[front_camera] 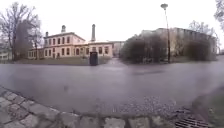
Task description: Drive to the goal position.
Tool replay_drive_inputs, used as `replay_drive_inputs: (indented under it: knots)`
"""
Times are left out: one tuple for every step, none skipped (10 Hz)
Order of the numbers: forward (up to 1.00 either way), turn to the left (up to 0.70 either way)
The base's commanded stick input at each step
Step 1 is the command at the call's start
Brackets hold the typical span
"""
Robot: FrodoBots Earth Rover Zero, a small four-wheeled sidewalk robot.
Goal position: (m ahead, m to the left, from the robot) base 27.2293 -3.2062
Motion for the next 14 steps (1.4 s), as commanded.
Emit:
replay_drive_inputs:
  knots:
    - [0.85,0.0]
    - [0.85,0.0]
    - [0.85,0.0]
    - [0.85,0.0]
    - [0.85,0.0]
    - [0.85,0.0]
    - [0.85,0.0]
    - [0.85,0.0]
    - [0.85,0.0]
    - [0.85,0.0]
    - [0.85,0.0]
    - [0.85,0.0]
    - [0.85,0.0]
    - [0.85,0.0]
